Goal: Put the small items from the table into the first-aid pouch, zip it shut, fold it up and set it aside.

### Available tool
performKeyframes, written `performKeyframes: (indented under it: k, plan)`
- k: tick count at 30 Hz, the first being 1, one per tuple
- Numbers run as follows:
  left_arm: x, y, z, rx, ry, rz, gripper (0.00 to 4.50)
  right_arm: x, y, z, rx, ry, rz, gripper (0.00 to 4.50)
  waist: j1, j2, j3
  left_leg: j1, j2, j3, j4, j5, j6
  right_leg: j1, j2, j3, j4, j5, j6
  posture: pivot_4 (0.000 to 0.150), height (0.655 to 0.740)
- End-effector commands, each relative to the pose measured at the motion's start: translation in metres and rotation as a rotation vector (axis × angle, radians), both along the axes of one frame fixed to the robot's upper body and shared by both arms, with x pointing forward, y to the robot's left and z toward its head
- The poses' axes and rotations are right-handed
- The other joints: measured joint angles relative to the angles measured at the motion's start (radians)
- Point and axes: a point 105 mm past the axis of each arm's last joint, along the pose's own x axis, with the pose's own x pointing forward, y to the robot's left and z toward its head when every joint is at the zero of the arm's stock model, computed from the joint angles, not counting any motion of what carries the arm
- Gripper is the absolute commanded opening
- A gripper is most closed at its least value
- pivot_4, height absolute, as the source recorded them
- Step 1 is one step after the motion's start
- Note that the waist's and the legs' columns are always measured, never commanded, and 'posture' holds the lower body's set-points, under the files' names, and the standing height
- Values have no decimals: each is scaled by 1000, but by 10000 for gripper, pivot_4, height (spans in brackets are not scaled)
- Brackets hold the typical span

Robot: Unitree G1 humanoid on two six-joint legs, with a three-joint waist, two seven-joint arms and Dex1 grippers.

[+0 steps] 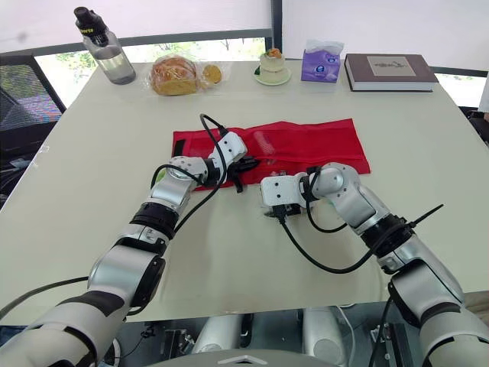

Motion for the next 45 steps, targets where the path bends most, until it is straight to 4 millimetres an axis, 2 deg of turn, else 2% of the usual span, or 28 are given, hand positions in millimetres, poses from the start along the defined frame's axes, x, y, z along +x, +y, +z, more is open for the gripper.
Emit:
performKeyframes:
  k: [1,3,4,9,11,14,18,20,22,26,27,28,30,33,37,38,39,42,43,45]
  plan:
    - [2,-5,14,-19,-46,-15,0,3,0,12,25,-59,-4,10801,0,0,0,0,0,0,0,0,0,0,0,0,0,0,0,1500,7400]
    - [2,-6,15,-20,-46,-17,0,3,-1,13,30,-56,-11,1984,1,0,0,0,0,0,0,0,0,0,0,0,0,0,0,1500,7400]
    - [2,-6,15,-21,-46,-18,0,3,-1,13,33,-56,-12,906,1,0,0,0,0,0,0,0,0,0,0,0,0,0,0,1500,7400]
    - [2,-8,14,-21,-44,-21,0,-1,7,26,107,-61,-15,906,1,0,0,0,0,0,0,0,0,0,0,0,0,0,0,1500,7400]
    - [2,-7,14,-21,-42,-20,0,-4,10,38,171,-65,-24,906,1,0,0,0,0,0,0,0,0,0,0,0,0,0,0,1500,7400]
    - [2,-7,13,-21,-41,-17,0,-12,4,56,240,-67,-52,906,2,0,0,-1,0,-1,0,0,0,0,0,0,0,0,0,1500,7400]
    - [2,-5,12,-22,-40,-14,0,-26,-30,73,261,-64,-124,906,13,0,0,-1,0,0,0,0,0,0,-1,-1,-1,0,0,1500,7400]
    - [2,-5,13,-22,-40,-13,0,-33,-40,76,264,-50,-135,906,18,0,0,-1,-1,0,0,0,0,0,-1,-1,-1,0,0,1500,7400]
    - [1,-5,11,-22,-37,-16,0,-43,-71,78,260,-21,-193,906,21,0,0,-1,-1,0,0,0,0,0,-1,0,-1,0,0,1500,7400]
    - [1,-5,9,-17,-29,-21,0,-70,-123,64,115,15,-201,906,25,0,0,-1,-1,-1,-1,0,0,1,-1,-1,-2,0,0,1500,7400]
    - [1,-6,8,-19,-23,-25,0,-75,-142,56,42,26,-217,906,25,0,0,-1,-1,1,0,0,0,1,-1,0,-2,0,0,1500,7400]
    - [1,-7,6,-13,-15,-32,0,-75,-170,44,-98,-7,-250,906,24,0,0,0,-1,1,0,0,0,1,-1,0,-2,0,0,1500,7400]
    - [1,-9,4,-4,-8,-40,0,-80,-203,29,-273,-15,-238,906,25,0,0,0,-1,1,0,0,0,2,-1,1,-2,0,0,1500,7400]
    - [3,-13,5,-10,-10,-43,0,-79,-217,15,-315,-7,-192,906,15,-1,0,4,-1,3,0,0,0,2,-1,3,-2,0,1,1500,7400]
    - [3,-17,7,-24,-16,-46,0,-70,-219,3,-303,-32,-160,906,14,-1,1,13,0,2,-1,0,0,11,1,4,-2,-3,5,1500,7400]
    - [3,-17,6,-25,-16,-46,0,-68,-218,3,-292,-33,-161,8180,15,-1,1,14,0,3,-1,0,0,12,0,4,-2,-3,5,1500,7400]
    - [2,-17,6,-26,-15,-47,0,-67,-218,4,-277,-38,-166,10361,17,-1,1,14,-1,3,-1,0,0,12,0,4,-2,-3,5,1500,7400]
    - [1,-17,4,-26,-13,-49,0,-63,-221,11,-262,-60,-197,24435,20,-1,1,14,-1,3,-1,0,0,13,0,4,-3,-2,3,1500,7400]
    - [1,-16,4,-25,-12,-49,0,-64,-225,12,-276,-57,-205,27955,21,-1,1,14,-1,3,-1,0,0,13,0,4,-3,-1,1,1500,7400]
    - [1,-15,3,-22,-9,-49,0,-68,-231,14,-298,-50,-212,37728,22,-1,1,14,-1,3,-1,0,0,13,0,4,-3,-1,1,1500,7400]
